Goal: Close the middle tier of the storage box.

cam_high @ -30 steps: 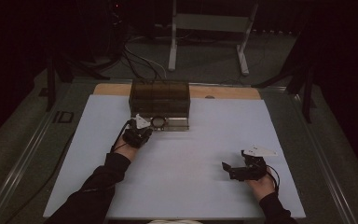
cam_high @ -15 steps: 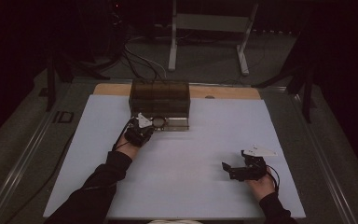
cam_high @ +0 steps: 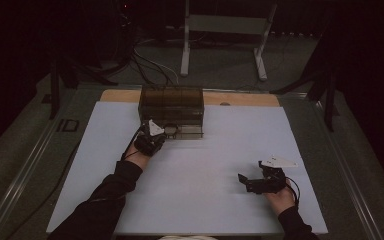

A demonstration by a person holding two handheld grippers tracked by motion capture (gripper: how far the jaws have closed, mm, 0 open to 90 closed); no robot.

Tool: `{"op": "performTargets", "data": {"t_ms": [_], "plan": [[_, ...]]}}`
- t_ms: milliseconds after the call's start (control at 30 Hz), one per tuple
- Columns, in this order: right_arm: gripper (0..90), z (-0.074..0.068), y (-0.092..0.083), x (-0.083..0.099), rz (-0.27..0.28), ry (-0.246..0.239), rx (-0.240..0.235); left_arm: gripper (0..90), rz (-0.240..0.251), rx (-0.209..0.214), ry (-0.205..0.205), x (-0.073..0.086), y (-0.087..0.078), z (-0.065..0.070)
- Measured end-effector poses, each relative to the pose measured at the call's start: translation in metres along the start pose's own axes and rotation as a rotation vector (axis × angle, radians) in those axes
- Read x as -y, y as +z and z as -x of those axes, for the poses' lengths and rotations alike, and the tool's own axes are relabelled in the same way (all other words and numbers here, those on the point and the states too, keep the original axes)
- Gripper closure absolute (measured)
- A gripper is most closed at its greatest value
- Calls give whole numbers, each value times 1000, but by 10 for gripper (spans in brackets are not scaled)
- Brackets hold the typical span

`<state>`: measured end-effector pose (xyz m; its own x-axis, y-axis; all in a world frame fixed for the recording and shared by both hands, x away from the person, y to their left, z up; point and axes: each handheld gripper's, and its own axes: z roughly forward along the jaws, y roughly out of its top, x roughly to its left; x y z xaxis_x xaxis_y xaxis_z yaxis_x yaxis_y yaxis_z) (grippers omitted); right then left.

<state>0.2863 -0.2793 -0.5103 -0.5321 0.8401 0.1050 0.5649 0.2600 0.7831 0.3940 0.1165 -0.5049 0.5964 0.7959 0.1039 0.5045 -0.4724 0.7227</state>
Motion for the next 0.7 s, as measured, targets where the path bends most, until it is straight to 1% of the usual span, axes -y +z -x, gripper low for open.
{"op": "performTargets", "data": {"t_ms": [33,67,267,400,567,700], "plan": [[17,0,0,0,0,0,-1,900,-2,0,3,0,0,0],[16,0,0,0,-1,0,-1,900,0,3,-8,0,0,0],[16,0,0,0,1,-1,-4,900,-12,7,-1,-1,2,-2],[16,0,0,0,2,2,-4,900,-13,1,-8,-3,2,-4],[17,0,1,0,1,-1,-5,900,-20,5,-6,-4,2,-6],[17,-1,1,0,1,-3,-6,900,-15,3,-17,-5,3,-7]]}}
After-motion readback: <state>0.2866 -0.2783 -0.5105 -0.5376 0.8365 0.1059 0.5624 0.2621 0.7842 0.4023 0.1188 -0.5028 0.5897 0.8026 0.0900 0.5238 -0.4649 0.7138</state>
